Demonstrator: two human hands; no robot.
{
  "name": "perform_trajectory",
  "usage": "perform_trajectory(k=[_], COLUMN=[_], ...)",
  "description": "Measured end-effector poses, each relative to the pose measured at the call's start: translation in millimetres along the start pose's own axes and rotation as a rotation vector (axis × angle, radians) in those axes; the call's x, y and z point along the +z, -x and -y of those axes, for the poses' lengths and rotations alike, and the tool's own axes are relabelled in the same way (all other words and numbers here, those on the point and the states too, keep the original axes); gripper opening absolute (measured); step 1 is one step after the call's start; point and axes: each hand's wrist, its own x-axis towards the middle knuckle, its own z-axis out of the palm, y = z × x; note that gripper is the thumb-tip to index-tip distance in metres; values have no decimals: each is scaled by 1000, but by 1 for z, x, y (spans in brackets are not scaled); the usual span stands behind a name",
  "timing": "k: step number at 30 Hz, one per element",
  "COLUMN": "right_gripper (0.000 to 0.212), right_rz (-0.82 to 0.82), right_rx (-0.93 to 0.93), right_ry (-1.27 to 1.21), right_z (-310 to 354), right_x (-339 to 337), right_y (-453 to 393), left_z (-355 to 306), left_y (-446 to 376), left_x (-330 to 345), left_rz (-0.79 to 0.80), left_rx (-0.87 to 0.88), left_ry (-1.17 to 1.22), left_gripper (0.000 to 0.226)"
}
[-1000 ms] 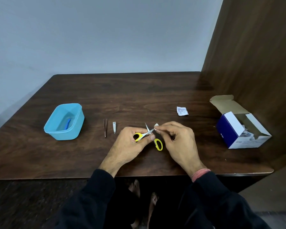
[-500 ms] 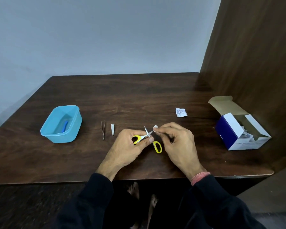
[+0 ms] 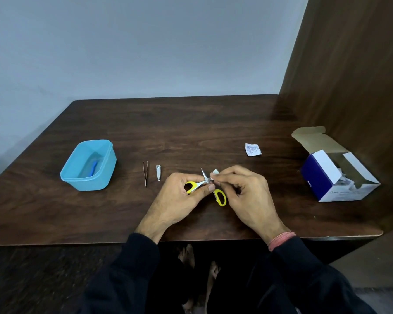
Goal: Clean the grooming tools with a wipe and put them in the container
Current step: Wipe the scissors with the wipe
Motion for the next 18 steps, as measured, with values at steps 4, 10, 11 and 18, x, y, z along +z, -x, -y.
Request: perform_trajectory(k=[4,10,11,18], right_gripper=[25,27,28,28], right_rz=[-77,-22,-24,-16], right_rx=[69,-49,-53,-58], right_ry=[12,19,23,51], right_z=[-1,3,3,3], right_x=[2,0,1,-1], right_y=[0,3,3,2], left_z=[2,3,4,5], left_y=[-1,-1,-1,-1], left_x=[1,1,1,1], left_rz=[-29,13,16,2], left_rx=[-25,5,5,7], left_ry=[-23,9,2,3], left_gripper=[6,8,9,7])
